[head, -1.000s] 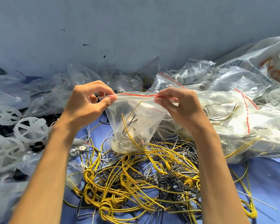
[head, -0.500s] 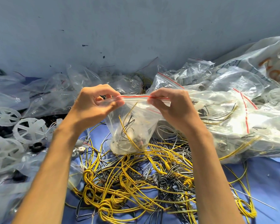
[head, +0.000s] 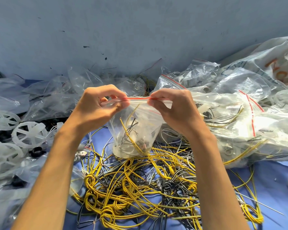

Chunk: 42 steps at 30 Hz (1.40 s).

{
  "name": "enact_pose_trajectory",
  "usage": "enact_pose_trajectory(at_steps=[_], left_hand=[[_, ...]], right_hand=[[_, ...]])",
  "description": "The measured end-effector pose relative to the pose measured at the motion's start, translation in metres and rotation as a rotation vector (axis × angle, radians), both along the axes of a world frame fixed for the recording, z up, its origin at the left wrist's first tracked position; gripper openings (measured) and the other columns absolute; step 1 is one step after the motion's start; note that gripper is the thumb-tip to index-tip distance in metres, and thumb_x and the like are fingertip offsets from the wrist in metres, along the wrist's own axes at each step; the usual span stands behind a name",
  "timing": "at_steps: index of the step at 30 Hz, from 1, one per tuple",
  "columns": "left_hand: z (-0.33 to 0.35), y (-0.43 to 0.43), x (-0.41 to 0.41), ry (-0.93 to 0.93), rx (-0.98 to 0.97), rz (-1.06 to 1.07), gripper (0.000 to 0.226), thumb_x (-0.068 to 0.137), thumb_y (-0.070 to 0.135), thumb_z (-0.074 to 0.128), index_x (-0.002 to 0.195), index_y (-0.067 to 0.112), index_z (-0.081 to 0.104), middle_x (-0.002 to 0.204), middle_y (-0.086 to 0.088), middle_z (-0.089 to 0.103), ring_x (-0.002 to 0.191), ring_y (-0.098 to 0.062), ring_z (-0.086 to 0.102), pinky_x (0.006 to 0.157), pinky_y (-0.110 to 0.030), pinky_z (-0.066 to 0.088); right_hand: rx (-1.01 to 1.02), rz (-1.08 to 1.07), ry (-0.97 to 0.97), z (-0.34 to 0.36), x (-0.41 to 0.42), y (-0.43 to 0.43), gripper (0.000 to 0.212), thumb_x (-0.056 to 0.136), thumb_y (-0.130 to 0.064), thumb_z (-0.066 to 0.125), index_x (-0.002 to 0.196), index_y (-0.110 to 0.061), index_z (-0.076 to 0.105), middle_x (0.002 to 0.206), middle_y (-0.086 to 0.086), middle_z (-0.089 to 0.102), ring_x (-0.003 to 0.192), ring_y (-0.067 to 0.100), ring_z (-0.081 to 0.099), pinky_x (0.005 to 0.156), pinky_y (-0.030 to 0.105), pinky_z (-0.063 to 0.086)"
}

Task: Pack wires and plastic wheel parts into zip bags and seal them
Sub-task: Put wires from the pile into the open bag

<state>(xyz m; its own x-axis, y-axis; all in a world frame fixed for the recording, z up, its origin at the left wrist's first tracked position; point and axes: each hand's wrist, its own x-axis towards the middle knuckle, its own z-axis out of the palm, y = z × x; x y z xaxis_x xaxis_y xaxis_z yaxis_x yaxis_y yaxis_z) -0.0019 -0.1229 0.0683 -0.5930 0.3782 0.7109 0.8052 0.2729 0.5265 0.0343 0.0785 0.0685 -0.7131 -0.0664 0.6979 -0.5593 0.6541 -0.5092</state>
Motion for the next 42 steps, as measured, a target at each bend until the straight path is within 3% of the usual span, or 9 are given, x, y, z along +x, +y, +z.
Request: enact_pose_trajectory(at_steps=[4,7,13,16,19,26,29,37,42], left_hand=[[0.003,0.003,0.0,0.068,-0.023,0.012,0.013,0.079,0.009,0.069,0.088,0.016,0.064,0.073,0.031,0.061,0.058,0.013,0.052,0.06,0.001,0.034],[0.005,0.004,0.0,0.062,-0.008,-0.002,0.012,0.078,0.015,0.068,0.089,0.018,0.064,0.077,0.032,0.063,0.068,0.012,0.057,0.068,-0.002,0.039],[0.004,0.006,-0.001,0.022,-0.005,0.032,0.011,0.076,0.029,0.067,0.086,0.028,0.064,0.075,0.027,0.065,0.07,0.009,0.058,0.07,-0.006,0.041],[0.003,0.011,0.0,0.024,-0.006,0.046,0.01,0.079,0.026,0.07,0.088,0.026,0.064,0.081,0.016,0.066,0.074,0.0,0.062,0.075,-0.019,0.05],[0.001,0.019,0.003,0.046,0.003,0.089,0.01,0.079,0.021,0.071,0.088,0.022,0.066,0.08,0.004,0.066,0.078,-0.022,0.065,0.079,-0.04,0.053],[0.002,0.035,0.009,0.005,0.096,0.05,0.009,0.08,0.015,0.064,0.076,0.023,0.062,0.067,0.014,0.057,0.063,0.006,0.05,0.066,-0.014,0.038],[0.007,0.034,0.01,-0.052,0.123,0.078,0.02,0.081,0.013,0.058,0.068,0.028,0.061,0.059,0.014,0.058,0.061,0.002,0.051,0.064,-0.017,0.04],[0.006,0.033,0.01,-0.061,0.018,0.248,0.025,0.083,0.033,0.053,0.059,0.029,0.057,0.056,0.014,0.058,0.058,-0.01,0.053,0.061,-0.028,0.043],[0.007,0.029,0.01,-0.148,0.064,0.117,0.02,0.087,0.013,0.066,0.073,0.027,0.063,0.062,0.013,0.064,0.061,0.002,0.056,0.065,-0.02,0.047]], right_hand=[[0.042,-0.013,0.07,0.003,0.001,-0.003,0.009,0.081,0.0,0.066,0.087,-0.003,0.073,0.081,0.003,0.073,0.079,0.009,0.063,0.077,0.019,0.048],[0.028,-0.008,0.104,0.005,0.001,-0.006,0.007,0.082,-0.003,0.066,0.086,-0.004,0.072,0.08,0.004,0.073,0.077,0.016,0.067,0.078,0.029,0.051],[-0.027,0.011,0.101,0.002,-0.004,-0.006,0.006,0.082,-0.005,0.067,0.086,-0.003,0.072,0.08,0.005,0.072,0.078,0.01,0.063,0.075,0.021,0.049],[-0.048,0.007,0.119,0.0,-0.006,-0.006,0.008,0.081,-0.003,0.067,0.087,0.0,0.072,0.079,0.006,0.071,0.08,0.01,0.062,0.072,0.016,0.047],[-0.062,0.013,0.118,-0.001,-0.008,-0.006,0.008,0.082,-0.003,0.067,0.087,0.001,0.071,0.078,0.007,0.07,0.078,0.011,0.061,0.071,0.018,0.048],[-0.158,0.169,-0.032,0.002,-0.002,-0.002,0.01,0.087,0.004,0.059,0.088,-0.003,0.067,0.068,-0.012,0.058,0.063,-0.003,0.055,0.066,0.009,0.042],[-0.215,0.275,-0.101,0.005,0.002,0.0,0.014,0.089,0.006,0.055,0.087,-0.007,0.061,0.067,-0.008,0.057,0.061,-0.009,0.054,0.066,0.007,0.042],[-0.101,0.134,-0.095,0.004,0.001,-0.002,0.01,0.09,0.0,0.056,0.086,-0.002,0.065,0.067,-0.005,0.06,0.065,0.006,0.058,0.066,0.01,0.043],[-0.117,0.144,-0.138,0.005,0.003,0.002,0.005,0.09,-0.005,0.061,0.089,-0.006,0.066,0.072,-0.004,0.064,0.061,-0.01,0.056,0.065,0.006,0.04]])
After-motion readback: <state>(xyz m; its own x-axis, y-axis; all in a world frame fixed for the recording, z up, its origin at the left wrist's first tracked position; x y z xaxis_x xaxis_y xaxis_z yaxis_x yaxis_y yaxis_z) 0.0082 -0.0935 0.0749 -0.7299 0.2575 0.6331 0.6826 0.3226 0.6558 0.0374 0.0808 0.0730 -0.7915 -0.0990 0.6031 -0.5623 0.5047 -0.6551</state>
